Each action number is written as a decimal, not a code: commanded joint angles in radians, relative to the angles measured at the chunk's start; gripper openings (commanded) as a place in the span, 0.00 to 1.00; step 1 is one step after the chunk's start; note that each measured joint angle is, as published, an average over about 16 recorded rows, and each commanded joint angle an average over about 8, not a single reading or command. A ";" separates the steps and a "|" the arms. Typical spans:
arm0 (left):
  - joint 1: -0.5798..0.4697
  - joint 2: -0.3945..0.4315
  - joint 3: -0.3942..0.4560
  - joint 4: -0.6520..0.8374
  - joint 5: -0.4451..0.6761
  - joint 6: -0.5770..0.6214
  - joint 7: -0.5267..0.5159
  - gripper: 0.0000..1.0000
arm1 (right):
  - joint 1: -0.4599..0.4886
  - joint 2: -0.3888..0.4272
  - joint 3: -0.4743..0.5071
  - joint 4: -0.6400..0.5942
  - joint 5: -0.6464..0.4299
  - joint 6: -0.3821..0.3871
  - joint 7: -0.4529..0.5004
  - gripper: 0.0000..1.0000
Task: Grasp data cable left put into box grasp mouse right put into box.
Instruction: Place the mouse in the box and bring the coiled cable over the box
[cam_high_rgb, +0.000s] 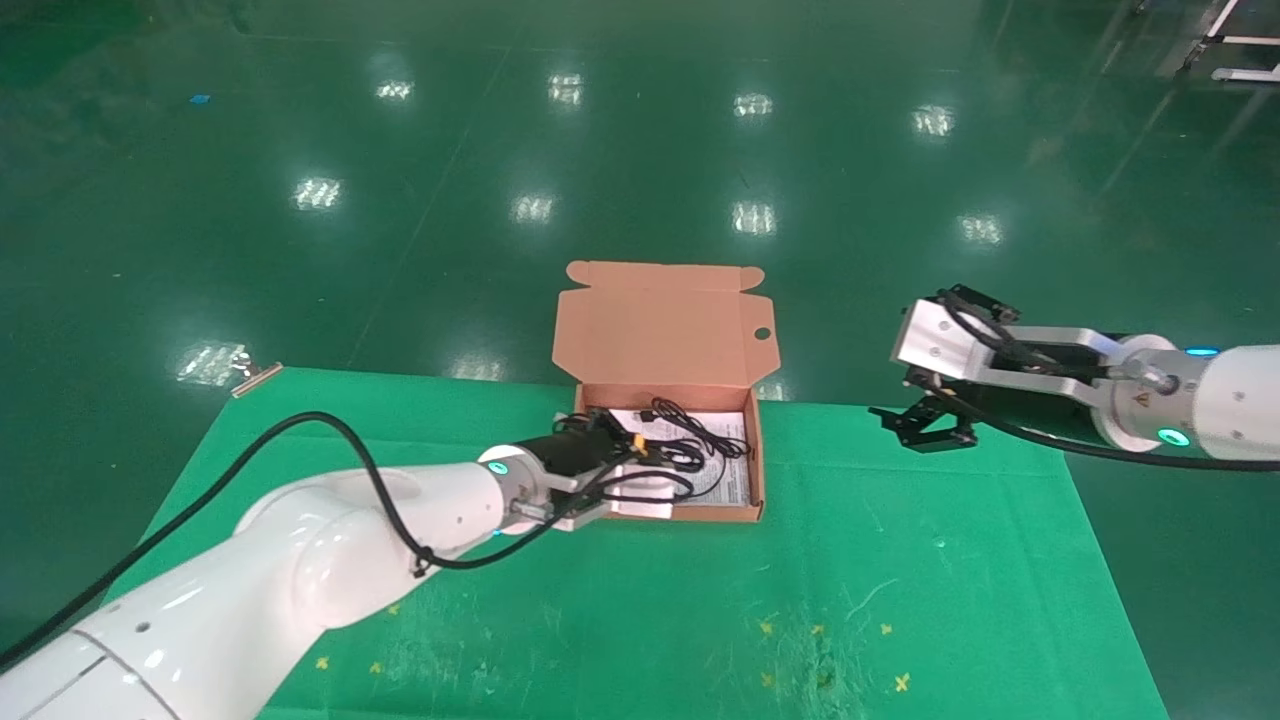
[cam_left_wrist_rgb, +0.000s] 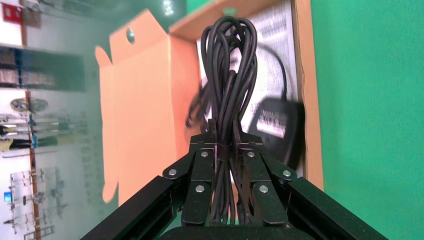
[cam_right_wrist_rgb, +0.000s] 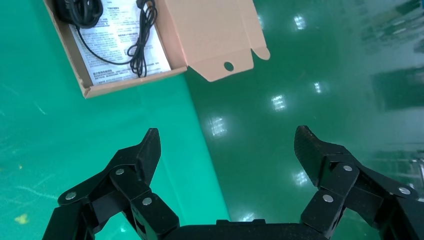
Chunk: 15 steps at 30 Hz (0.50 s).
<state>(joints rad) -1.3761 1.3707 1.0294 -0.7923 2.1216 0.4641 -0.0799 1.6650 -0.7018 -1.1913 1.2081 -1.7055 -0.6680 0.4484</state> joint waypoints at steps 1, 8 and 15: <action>-0.005 0.002 0.043 0.002 -0.038 -0.023 0.001 0.00 | 0.003 0.027 -0.006 0.050 -0.036 -0.001 0.055 1.00; -0.048 0.002 0.173 0.002 -0.145 -0.075 -0.005 0.30 | 0.015 0.058 -0.013 0.130 -0.136 -0.026 0.184 1.00; -0.076 0.004 0.247 0.012 -0.193 -0.098 -0.004 1.00 | 0.031 0.059 -0.017 0.147 -0.176 -0.050 0.220 1.00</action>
<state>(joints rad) -1.4471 1.3733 1.2619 -0.7829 1.9377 0.3710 -0.0834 1.6930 -0.6435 -1.2075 1.3503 -1.8744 -0.7136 0.6626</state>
